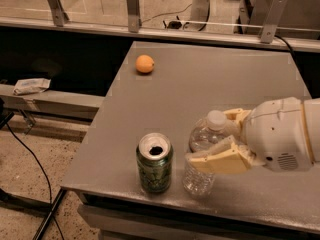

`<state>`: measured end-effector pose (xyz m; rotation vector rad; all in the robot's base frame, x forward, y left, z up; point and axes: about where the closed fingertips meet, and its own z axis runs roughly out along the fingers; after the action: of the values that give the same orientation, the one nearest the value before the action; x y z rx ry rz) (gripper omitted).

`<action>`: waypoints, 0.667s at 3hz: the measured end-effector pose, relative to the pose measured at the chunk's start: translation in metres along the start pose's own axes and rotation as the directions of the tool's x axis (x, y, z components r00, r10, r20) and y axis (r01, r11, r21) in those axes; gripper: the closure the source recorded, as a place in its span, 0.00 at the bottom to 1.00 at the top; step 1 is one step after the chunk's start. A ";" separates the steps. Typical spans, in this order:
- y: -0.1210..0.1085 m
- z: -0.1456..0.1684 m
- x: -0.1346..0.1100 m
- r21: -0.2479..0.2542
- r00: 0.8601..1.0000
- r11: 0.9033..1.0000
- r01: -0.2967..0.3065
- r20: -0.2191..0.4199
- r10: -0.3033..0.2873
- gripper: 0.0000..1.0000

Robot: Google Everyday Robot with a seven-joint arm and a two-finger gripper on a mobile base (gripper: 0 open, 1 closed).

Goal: Move water bottle near green can

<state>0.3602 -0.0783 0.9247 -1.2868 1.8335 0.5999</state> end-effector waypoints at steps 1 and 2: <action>0.001 0.000 -0.002 0.001 1.000 1.000 0.004 -0.002 -0.004 0.13; 0.003 0.000 -0.004 0.002 1.000 1.000 0.009 -0.004 -0.009 0.00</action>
Offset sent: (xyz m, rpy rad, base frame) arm -0.0009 0.0014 0.0016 -0.0031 -0.0027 0.0013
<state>0.3584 -0.0750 0.9280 -1.2954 1.8298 0.5906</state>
